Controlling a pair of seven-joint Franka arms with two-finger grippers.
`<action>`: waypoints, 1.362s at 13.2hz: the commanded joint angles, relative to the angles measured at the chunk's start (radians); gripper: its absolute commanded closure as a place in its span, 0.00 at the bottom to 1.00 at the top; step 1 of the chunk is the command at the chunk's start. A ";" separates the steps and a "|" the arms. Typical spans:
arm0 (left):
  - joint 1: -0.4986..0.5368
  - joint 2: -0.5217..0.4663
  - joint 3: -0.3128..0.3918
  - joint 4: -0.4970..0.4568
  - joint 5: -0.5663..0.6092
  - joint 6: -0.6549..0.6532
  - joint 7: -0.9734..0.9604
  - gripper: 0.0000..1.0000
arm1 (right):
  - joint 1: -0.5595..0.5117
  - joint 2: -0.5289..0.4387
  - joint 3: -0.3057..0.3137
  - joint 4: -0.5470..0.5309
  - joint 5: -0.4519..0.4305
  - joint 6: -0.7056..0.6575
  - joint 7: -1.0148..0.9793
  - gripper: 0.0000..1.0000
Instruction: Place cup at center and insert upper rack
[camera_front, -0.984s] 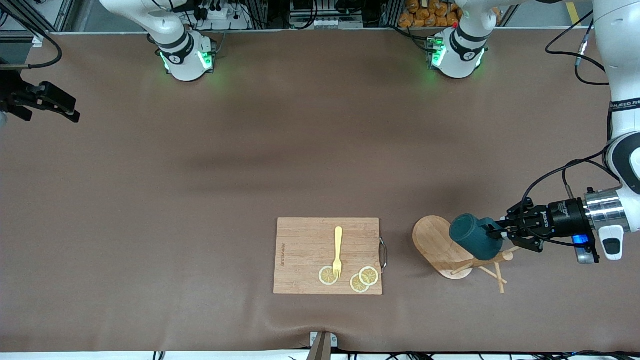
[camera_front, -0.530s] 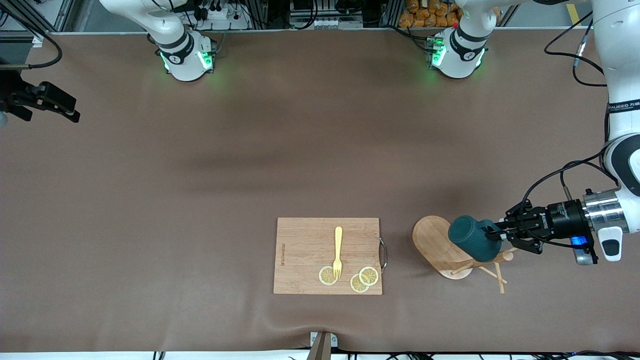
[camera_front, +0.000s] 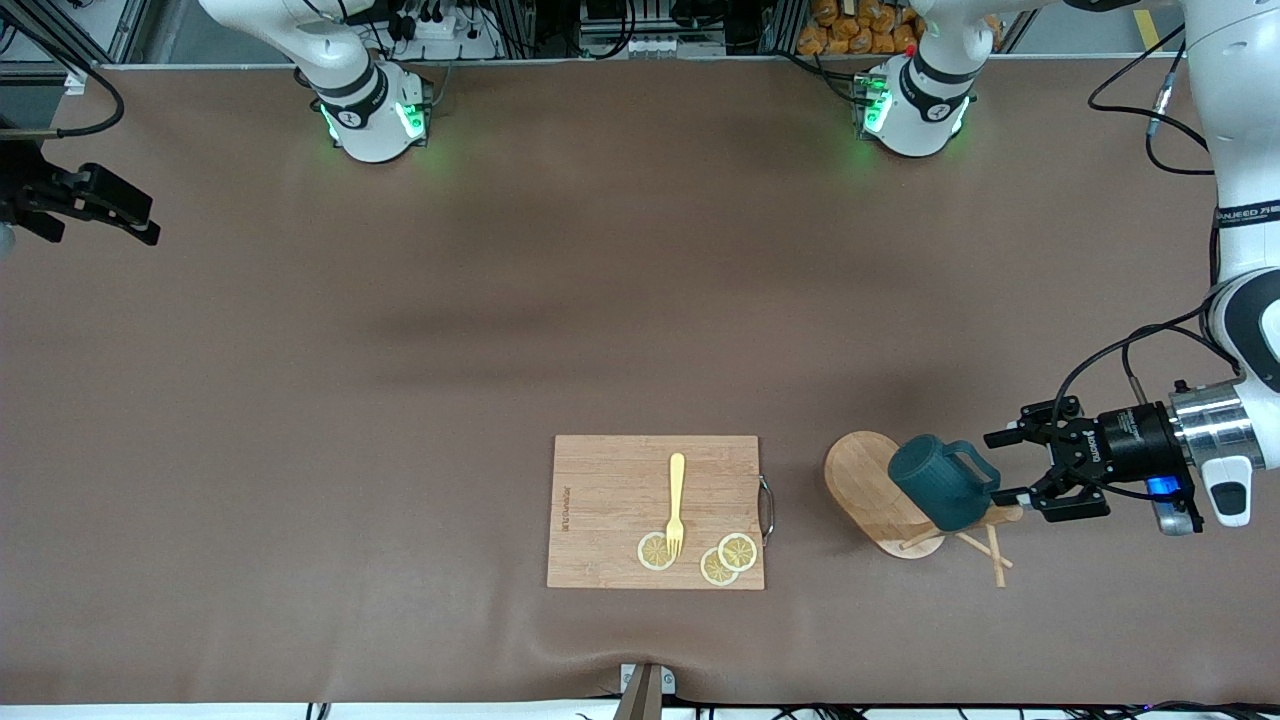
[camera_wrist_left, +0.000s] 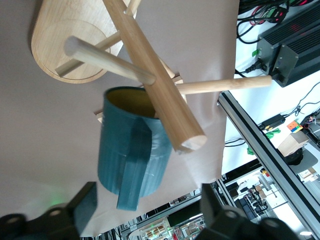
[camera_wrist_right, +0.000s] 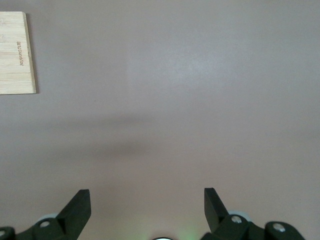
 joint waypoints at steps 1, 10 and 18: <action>-0.001 0.009 -0.003 0.025 -0.020 0.005 -0.013 0.00 | 0.013 0.003 -0.005 0.012 -0.018 -0.001 0.009 0.00; 0.004 -0.059 -0.008 0.022 0.050 0.002 -0.031 0.00 | 0.011 0.003 -0.005 0.010 -0.018 -0.001 0.009 0.00; 0.002 -0.155 -0.029 0.014 0.188 -0.030 -0.031 0.00 | 0.011 0.003 -0.005 0.012 -0.015 -0.001 0.014 0.00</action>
